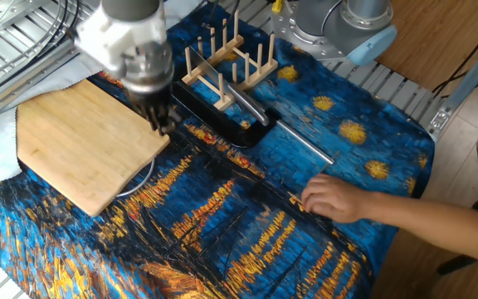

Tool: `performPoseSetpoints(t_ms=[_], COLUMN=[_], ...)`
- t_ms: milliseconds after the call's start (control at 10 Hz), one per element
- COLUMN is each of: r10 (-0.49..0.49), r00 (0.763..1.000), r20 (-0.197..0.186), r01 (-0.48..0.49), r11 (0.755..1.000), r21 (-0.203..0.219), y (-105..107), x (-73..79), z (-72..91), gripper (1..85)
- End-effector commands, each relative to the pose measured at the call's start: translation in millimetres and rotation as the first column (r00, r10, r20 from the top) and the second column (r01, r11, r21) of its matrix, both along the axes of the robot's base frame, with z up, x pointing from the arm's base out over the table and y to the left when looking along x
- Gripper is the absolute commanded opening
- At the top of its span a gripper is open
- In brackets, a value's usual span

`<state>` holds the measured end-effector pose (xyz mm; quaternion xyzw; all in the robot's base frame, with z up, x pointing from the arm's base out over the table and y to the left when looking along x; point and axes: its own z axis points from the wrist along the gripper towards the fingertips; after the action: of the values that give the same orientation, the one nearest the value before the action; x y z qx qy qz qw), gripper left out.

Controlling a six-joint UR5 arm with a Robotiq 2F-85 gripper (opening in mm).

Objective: Put the knife on the knife rack

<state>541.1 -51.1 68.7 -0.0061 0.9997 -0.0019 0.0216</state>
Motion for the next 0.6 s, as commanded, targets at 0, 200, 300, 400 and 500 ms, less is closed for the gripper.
performPoseSetpoints(t_ms=[0, 200, 300, 400, 500], r10=[0.016, -0.006, -0.007, -0.007, -0.005], r00=[0.998, 0.999, 0.999, 0.999, 0.998], r20=[0.064, 0.038, 0.041, 0.047, 0.058], r01=[-0.017, 0.006, 0.007, 0.007, 0.006], r11=[1.0, 1.0, 1.0, 1.0, 1.0], r21=[0.018, -0.003, 0.002, -0.002, -0.015], y=[3.3, -2.6, -1.4, -2.6, -5.8], x=[24.4, 17.7, 18.5, 20.0, 22.8], z=[-13.9, -14.5, -14.5, -14.3, -14.0], gripper=[24.7, 24.0, 23.3, 23.3, 23.3])
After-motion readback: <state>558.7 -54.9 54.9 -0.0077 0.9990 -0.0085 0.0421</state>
